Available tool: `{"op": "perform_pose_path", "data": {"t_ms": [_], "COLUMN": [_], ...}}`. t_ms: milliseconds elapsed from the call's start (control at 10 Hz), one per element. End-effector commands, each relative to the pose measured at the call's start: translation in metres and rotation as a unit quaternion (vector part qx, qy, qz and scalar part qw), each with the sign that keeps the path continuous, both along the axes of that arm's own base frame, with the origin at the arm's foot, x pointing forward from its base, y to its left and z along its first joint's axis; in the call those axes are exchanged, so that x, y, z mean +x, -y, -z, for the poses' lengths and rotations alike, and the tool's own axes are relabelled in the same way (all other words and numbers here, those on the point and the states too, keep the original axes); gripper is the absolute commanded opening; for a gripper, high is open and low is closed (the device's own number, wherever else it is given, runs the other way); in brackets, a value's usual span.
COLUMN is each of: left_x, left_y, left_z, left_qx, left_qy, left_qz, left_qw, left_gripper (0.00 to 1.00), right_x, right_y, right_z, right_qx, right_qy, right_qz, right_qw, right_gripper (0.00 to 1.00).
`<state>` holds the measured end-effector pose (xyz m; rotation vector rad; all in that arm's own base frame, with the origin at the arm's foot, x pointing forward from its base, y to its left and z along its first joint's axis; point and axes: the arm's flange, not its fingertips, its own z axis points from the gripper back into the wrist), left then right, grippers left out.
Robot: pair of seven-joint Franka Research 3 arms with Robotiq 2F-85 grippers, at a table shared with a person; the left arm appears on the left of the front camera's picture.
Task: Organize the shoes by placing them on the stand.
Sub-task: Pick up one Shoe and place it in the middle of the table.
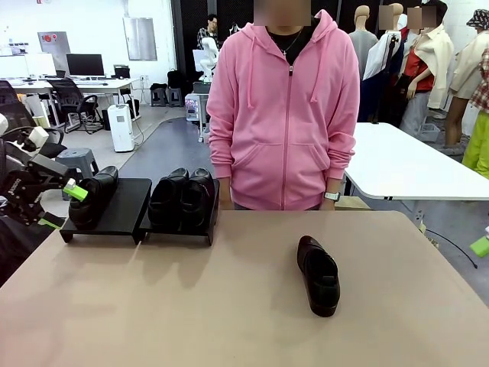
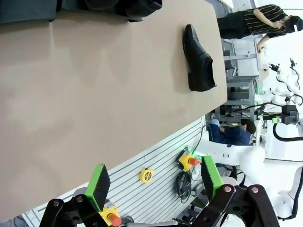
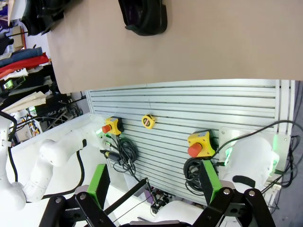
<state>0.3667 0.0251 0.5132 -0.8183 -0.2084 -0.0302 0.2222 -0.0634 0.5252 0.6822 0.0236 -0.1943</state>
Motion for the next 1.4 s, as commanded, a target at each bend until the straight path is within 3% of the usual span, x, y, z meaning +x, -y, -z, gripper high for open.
{"op": "perform_pose_path", "data": {"t_ms": [0,100,200,300,500,600,800,900,1000,1100,1300], "left_x": [-0.001,-0.001,-0.001,-0.001,-0.001,-0.001,-0.001,-0.001,-0.001,-0.001,-0.001], "left_y": [-0.002,-0.002,-0.002,-0.002,-0.002,-0.002,-0.002,-0.002,-0.002,-0.002,-0.002], "left_z": [-0.004,-0.004,-0.004,-0.004,-0.004,-0.004,-0.004,-0.004,-0.004,-0.004,-0.004], "left_qx": [0.003,0.003,0.003,0.003,0.003,0.003,0.003,0.003,0.003,0.003,0.003], "left_qy": [0.000,0.000,0.000,0.000,0.000,0.000,0.000,0.000,0.000,0.000,0.000], "left_qz": [0.005,0.005,0.005,0.005,0.005,0.005,0.005,0.005,0.005,0.005,0.005], "left_qw": [1.000,1.000,1.000,1.000,1.000,1.000,1.000,1.000,1.000,1.000,1.000], "left_gripper": [1.00,1.00,1.00,1.00,1.00,1.00,1.00,1.00,1.00,1.00,1.00], "right_x": [0.004,0.039,0.081,0.112,0.131,0.130,0.130,0.118,0.118,0.132,0.168], "right_y": [-0.027,-0.082,-0.160,-0.219,-0.308,-0.337,-0.340,-0.356,-0.356,-0.348,-0.359], "right_z": [-0.010,-0.021,-0.026,-0.022,0.003,0.019,0.028,0.033,0.033,0.040,0.067], "right_qx": [-0.063,-0.132,-0.210,-0.285,-0.413,-0.453,-0.430,-0.418,-0.418,-0.433,-0.419], "right_qy": [0.018,0.022,0.016,0.012,-0.009,0.007,0.010,0.021,0.021,0.013,-0.015], "right_qz": [-0.070,-0.124,-0.202,-0.228,-0.233,-0.199,-0.153,-0.237,-0.237,-0.204,-0.120], "right_qw": [0.995,0.983,0.957,0.931,0.880,0.869,0.890,0.877,0.877,0.878,0.900], "right_gripper": [1.00,1.00,1.00,1.00,1.00,1.00,1.00,1.00,1.00,1.00,1.00]}}
